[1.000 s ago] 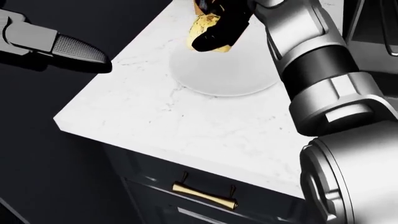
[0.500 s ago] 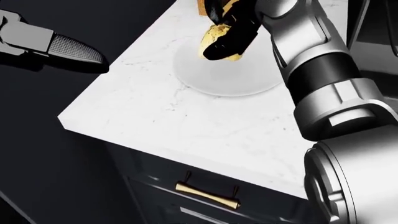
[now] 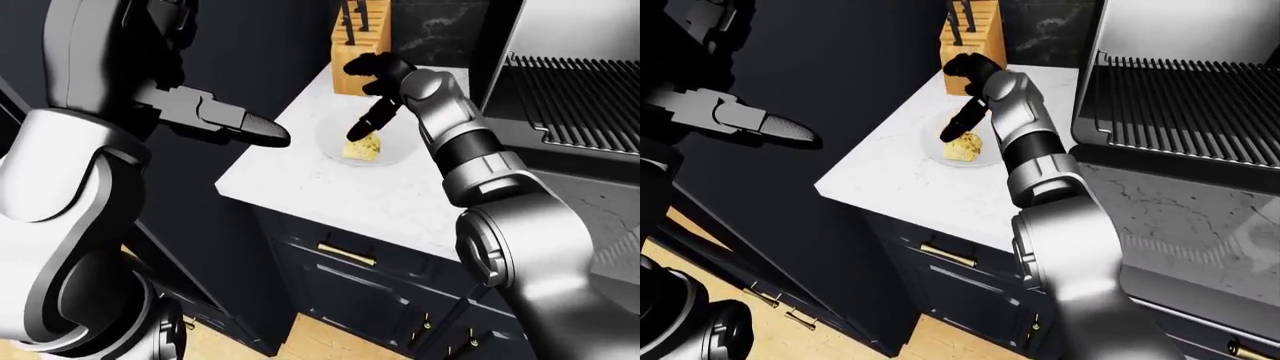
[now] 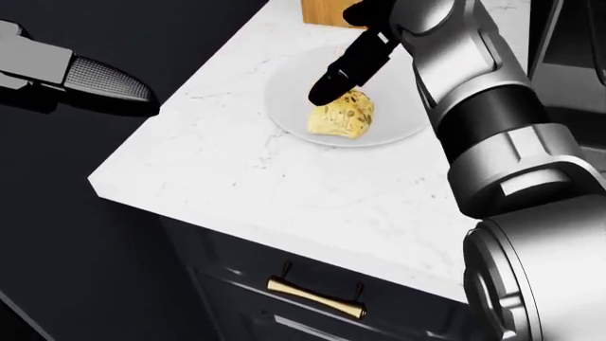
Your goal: Pick the scone from the rack and place it on the plate on the counter.
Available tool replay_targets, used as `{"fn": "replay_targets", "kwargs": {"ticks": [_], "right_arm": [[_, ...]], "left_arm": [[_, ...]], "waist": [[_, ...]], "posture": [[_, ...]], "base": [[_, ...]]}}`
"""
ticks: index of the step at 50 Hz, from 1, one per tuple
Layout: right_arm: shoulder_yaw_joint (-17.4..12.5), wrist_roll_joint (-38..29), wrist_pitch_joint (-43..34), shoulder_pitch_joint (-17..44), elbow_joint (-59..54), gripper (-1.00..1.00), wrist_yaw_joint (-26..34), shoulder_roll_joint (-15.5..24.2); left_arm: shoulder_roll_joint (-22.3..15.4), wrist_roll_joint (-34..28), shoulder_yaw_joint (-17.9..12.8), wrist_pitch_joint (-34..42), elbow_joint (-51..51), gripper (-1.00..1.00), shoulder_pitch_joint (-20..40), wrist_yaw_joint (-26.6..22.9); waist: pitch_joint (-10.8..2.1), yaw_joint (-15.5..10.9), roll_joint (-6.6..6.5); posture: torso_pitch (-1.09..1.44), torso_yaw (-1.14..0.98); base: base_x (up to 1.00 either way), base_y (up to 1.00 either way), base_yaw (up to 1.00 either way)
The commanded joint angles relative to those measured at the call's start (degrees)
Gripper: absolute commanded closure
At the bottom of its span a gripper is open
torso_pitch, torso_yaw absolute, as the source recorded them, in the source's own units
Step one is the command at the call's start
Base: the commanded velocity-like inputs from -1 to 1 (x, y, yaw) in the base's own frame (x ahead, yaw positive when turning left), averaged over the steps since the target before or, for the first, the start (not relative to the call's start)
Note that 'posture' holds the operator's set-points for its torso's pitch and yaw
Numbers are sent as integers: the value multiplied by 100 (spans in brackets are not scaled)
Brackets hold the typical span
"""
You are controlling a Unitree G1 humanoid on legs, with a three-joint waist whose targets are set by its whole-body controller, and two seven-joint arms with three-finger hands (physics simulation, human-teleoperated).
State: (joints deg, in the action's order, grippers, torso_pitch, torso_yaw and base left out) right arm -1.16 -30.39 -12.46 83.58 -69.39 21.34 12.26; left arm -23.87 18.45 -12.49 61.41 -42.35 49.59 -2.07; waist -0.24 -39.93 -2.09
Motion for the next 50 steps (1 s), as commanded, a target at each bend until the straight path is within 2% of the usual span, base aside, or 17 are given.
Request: {"fn": "replay_targets", "kwargs": {"ticks": [1,16,29,37,39,41,43,50], "right_arm": [[-24,5,127,247,246,-100,-54,49],[-105,194,-36,298,610,-100,109,65],[-83,427,-1160,36,2695,-100,626,41],[-63,507,-1711,-192,3755,-100,692,-41],[-86,545,-1902,-254,4084,-100,687,-65],[-16,390,-3001,-393,5503,-100,1240,58],[47,264,-3509,-517,6228,-100,1497,64],[0,99,-4249,-794,7362,-100,1575,-27]], "left_arm": [[-64,-42,-83,-143,-53,-100,145,38],[-57,-96,-31,-247,58,-100,134,35],[-19,-191,-6,-243,67,-100,137,-14],[-16,-285,-31,-301,115,-100,98,4],[-19,-276,-37,-267,102,-100,133,1],[-24,-282,-42,-261,107,-100,139,3],[-20,-292,-31,-280,126,-100,134,1],[-11,-318,-32,-300,147,-100,142,-6]], "waist": [[-164,-6,9],[-160,-9,15],[-118,-20,38],[-104,-24,46],[-99,-24,48],[-88,-31,63],[-50,-64,92],[-40,-56,73]], "posture": [[0,64],[0,64],[0,64],[0,64],[0,64],[0,64],[0,64],[0,64]], "base": [[0,0,0],[0,0,0],[0,0,0],[0,0,0],[0,0,0],[0,0,0],[0,0,0],[0,0,0]]}}
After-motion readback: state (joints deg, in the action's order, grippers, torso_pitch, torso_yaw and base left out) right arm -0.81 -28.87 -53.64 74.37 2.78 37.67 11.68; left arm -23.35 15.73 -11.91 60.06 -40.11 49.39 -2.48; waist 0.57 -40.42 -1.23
